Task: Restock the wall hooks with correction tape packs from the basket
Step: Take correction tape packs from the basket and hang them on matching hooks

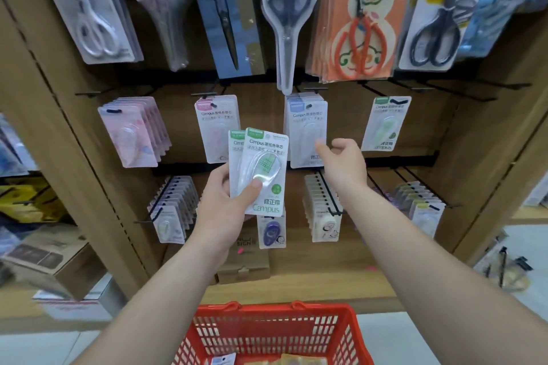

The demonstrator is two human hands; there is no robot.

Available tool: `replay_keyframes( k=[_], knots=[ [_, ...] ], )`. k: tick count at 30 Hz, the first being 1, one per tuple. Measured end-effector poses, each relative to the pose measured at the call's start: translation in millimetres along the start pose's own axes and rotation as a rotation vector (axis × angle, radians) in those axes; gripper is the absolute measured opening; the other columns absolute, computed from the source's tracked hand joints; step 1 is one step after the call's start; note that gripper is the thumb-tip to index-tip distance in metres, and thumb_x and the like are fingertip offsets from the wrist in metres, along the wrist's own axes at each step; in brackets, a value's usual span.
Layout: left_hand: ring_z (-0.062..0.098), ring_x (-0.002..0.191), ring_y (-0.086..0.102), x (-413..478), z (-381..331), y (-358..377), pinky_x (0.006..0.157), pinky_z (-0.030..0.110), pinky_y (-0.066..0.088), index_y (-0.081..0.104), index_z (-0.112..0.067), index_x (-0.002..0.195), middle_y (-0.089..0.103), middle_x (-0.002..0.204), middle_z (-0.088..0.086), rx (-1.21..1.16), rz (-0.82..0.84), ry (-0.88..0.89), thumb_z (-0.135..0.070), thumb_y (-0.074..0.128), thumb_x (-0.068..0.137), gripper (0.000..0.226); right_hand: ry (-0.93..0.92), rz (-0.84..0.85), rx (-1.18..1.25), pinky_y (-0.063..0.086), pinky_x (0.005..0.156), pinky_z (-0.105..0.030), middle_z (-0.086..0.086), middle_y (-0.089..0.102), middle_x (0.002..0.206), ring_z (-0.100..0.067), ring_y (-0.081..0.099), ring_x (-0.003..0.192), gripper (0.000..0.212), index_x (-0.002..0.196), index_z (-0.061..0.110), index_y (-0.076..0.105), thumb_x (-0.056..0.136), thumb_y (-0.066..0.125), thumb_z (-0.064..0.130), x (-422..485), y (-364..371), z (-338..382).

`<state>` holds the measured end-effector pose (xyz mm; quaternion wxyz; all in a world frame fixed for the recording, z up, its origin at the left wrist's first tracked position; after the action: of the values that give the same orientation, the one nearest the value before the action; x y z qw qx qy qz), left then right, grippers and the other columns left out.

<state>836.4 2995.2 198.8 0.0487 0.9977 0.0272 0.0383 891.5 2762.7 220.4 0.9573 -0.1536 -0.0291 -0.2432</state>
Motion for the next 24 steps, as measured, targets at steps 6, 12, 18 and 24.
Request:
replay_keyframes(
  k=[6, 12, 18, 24],
  knots=[
    [0.016, 0.106, 0.073, -10, 11, 23, 0.088, 0.042, 0.061, 0.053, -0.026, 0.133, 0.073, 0.121, -0.004, 0.077, 0.050, 0.011, -0.019, 0.078, 0.090, 0.051, -0.018, 0.410, 0.290, 0.062, 0.068, -0.030, 0.005, 0.078, 0.100, -0.012, 0.076, 0.088, 0.018, 0.118, 0.021, 0.063, 0.101, 0.064, 0.027, -78, 7, -6],
    [0.014, 0.105, 0.073, -17, 18, 61, 0.095, 0.049, 0.058, 0.058, -0.040, 0.120, 0.073, 0.117, -0.013, 0.158, 0.060, -0.008, -0.031, 0.074, 0.094, 0.032, -0.010, 0.242, 0.403, 0.063, 0.074, -0.041, 0.000, 0.078, 0.102, -0.017, 0.077, 0.093, 0.032, 0.129, 0.024, 0.058, 0.099, 0.067, 0.020, -62, -45, -33],
    [0.009, 0.098, 0.074, -11, 10, 99, 0.090, 0.044, 0.061, 0.059, -0.036, 0.116, 0.074, 0.112, -0.013, 0.204, 0.064, 0.012, -0.022, 0.067, 0.099, 0.024, -0.102, -0.021, 0.356, 0.062, 0.079, -0.033, 0.006, 0.076, 0.104, -0.008, 0.074, 0.094, 0.037, 0.139, 0.035, 0.055, 0.104, 0.060, 0.024, -3, -117, -44],
    [0.012, 0.093, 0.076, 0, -6, 126, 0.085, 0.041, 0.062, 0.058, -0.029, 0.121, 0.076, 0.111, -0.008, 0.230, 0.065, 0.022, -0.021, 0.066, 0.099, 0.024, -0.164, -0.051, 0.375, 0.058, 0.065, -0.017, 0.012, 0.073, 0.108, 0.002, 0.072, 0.092, 0.032, 0.134, 0.040, 0.056, 0.104, 0.060, 0.028, 31, -131, -33]
  ],
)
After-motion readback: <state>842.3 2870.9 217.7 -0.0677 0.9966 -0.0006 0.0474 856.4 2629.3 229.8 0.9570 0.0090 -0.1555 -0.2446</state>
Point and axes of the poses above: each hand's wrist, its own x-axis towards the middle knuckle, its own y-axis out of the palm, z = x × y, the point moved 6 cm from there along x, towards the middle knuckle
